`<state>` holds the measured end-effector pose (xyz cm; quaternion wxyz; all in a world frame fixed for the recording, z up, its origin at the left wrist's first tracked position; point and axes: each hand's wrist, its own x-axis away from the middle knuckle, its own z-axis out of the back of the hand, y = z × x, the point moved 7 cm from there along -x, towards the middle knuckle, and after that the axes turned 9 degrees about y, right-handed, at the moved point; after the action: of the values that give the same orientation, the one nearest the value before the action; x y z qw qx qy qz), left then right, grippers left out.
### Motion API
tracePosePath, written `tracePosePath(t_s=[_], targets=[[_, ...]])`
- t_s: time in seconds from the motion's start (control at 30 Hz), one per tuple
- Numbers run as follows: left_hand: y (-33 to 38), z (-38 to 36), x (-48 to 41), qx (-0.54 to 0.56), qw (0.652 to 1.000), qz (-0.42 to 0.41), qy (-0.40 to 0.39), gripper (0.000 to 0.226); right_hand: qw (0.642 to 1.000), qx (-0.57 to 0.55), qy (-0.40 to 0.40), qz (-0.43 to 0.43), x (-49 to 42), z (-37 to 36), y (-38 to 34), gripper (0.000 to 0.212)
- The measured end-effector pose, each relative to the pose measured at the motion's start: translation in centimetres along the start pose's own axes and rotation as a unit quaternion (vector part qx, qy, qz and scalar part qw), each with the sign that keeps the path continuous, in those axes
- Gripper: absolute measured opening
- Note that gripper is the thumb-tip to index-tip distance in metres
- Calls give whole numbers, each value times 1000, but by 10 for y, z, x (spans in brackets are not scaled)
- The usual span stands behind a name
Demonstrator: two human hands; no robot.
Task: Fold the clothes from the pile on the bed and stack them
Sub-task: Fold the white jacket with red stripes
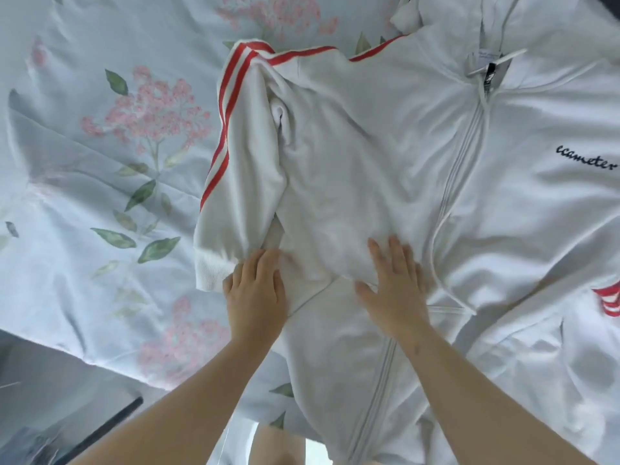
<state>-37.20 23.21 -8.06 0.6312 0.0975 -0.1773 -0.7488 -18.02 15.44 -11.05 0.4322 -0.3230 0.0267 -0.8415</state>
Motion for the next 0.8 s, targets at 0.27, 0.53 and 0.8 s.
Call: tracePosePath(t_s=[0.27,0.53,0.8], targets=[[-23,-11,47,211,950,211,-92,49,998,-45,-35,-12,84,-35,8,58],[-19,-13,90,386,871,274,-129,9,994,-97,-39,-31,87,-33,8,60],[-24,6,92,330,905,211,-164,31,993,-103,-43,-36,107,-37,3,58]])
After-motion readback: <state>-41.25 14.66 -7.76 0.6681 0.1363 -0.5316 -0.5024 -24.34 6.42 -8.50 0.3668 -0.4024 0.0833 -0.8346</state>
